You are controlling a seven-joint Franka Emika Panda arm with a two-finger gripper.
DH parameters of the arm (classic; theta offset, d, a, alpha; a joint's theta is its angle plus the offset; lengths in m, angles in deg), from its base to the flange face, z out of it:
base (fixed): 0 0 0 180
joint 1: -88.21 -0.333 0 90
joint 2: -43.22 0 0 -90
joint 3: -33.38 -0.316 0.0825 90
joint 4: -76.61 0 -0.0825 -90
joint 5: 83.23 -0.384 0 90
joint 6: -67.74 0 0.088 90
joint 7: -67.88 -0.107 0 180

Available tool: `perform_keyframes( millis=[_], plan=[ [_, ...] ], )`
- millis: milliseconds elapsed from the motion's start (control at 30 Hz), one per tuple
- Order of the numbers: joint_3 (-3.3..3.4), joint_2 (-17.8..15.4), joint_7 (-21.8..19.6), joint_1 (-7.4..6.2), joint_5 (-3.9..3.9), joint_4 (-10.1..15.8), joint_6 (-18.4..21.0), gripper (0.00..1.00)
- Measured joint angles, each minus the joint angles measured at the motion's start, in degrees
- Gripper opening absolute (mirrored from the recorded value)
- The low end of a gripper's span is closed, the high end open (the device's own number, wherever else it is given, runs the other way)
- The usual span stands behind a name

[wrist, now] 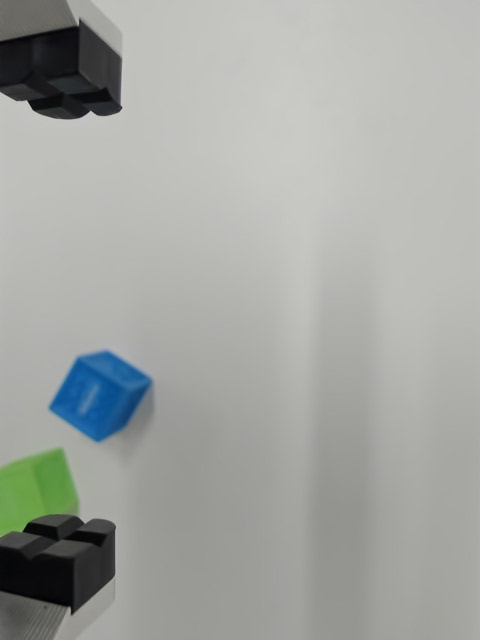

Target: Stack cube

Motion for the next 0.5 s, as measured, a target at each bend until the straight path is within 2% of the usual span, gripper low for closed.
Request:
perform_keyframes(
  millis=[500],
  plan=[
    [0.66,-1.2,-2.8,0.35,-0.03,5.8,-3.9,1.0]
  ],
)
